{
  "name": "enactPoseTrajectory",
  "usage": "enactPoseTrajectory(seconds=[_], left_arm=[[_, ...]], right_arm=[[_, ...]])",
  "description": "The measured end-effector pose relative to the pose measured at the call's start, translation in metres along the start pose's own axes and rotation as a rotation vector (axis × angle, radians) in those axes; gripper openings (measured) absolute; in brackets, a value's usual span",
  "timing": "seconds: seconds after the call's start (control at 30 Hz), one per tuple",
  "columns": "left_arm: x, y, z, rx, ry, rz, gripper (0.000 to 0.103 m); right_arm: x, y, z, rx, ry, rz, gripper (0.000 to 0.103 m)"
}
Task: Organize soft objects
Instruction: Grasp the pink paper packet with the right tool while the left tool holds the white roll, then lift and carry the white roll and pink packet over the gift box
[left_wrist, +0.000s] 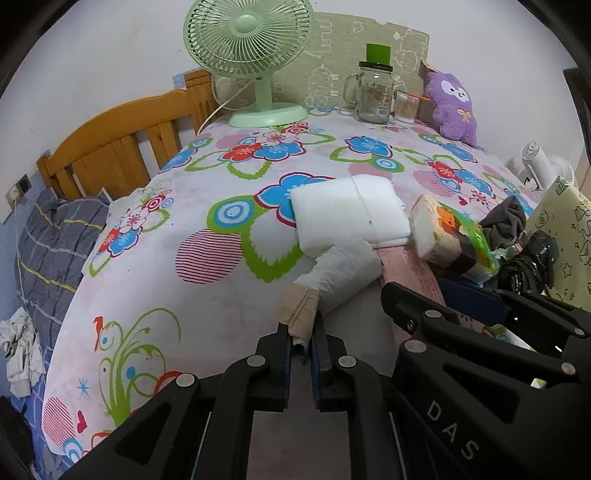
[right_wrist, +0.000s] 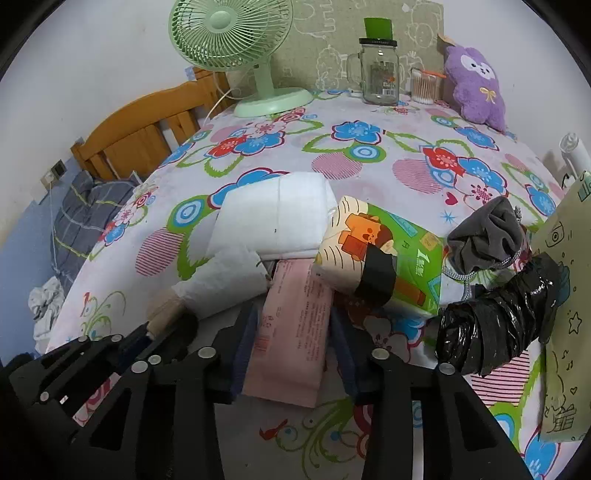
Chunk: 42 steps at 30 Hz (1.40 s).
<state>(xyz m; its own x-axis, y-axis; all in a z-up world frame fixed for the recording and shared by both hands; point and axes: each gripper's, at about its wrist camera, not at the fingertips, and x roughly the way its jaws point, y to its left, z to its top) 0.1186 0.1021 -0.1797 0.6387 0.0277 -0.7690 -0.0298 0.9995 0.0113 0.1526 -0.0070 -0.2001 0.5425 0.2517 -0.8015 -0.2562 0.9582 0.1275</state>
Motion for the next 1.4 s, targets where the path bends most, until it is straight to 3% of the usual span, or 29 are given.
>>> enactPoseTrajectory(seconds=[0.53,1.4], left_arm=[[-0.016,-0.020,-0.006,0.016,0.001,-0.037,0.006],[-0.094,-0.056,0.017,0.049,-0.143,-0.031,0.006]], right_arm=[[-0.024,-0.015,-0.012,0.015,-0.016,-0.023,0.041],[-0.117,-0.031,-0.003,0.010,-0.182,-0.022,0.040]])
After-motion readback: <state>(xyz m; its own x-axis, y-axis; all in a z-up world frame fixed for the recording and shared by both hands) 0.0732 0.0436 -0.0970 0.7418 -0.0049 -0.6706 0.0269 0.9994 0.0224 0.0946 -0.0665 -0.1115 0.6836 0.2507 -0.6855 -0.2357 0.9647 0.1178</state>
